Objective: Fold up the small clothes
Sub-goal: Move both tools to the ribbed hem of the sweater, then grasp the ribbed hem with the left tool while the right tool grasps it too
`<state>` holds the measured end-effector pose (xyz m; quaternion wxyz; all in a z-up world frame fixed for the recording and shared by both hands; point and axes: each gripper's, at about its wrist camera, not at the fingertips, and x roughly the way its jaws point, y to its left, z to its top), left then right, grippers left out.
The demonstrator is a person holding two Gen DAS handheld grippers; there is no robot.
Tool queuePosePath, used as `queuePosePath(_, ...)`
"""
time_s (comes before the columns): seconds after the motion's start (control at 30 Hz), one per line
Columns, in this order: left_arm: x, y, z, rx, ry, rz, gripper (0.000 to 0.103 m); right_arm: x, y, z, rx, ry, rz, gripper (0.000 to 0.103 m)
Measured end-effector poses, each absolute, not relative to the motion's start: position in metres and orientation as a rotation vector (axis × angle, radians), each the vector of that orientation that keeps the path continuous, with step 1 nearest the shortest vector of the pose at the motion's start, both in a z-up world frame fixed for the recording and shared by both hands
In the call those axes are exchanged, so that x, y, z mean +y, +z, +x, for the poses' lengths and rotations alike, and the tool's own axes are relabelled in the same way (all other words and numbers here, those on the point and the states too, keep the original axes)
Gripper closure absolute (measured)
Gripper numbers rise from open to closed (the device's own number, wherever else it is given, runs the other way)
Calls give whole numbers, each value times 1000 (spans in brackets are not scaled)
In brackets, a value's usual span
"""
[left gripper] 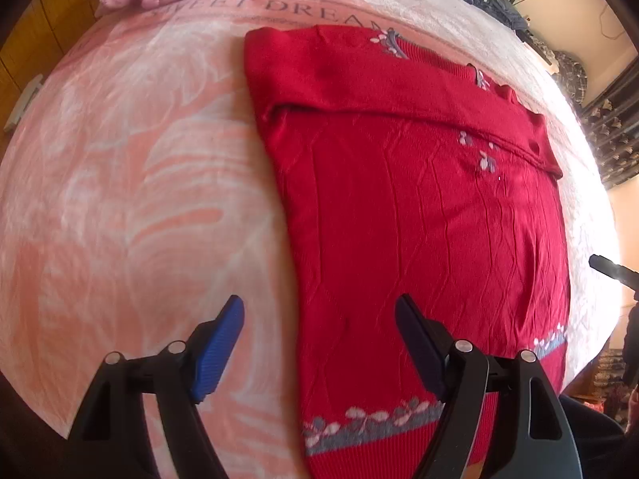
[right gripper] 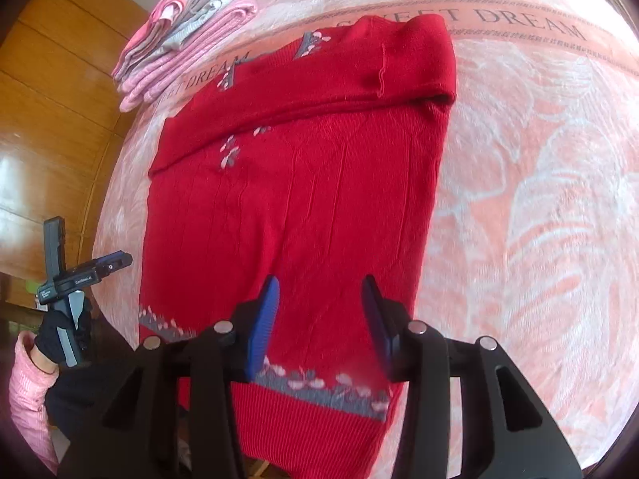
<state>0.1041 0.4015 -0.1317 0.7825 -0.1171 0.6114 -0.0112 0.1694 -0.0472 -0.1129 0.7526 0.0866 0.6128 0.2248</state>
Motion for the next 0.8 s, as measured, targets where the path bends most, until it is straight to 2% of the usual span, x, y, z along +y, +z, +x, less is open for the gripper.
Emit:
queuePosePath(0.13,408,-136,50,1372,-68,-302,25,-59,-107,123,1333,496,124,57)
queuePosePath(0.3,407,-142,11,1384,-115,-318,25,-74,-114,82,1359,484,187,56)
queuePosePath(0.53,386,-153,-17,1416,-207,-431,25,-72,-115,54,1343,501,236,55)
queuePosePath(0.8,370,-173,-35,1457,-242,-408,26,-73,-134,42,1370,483,220,55)
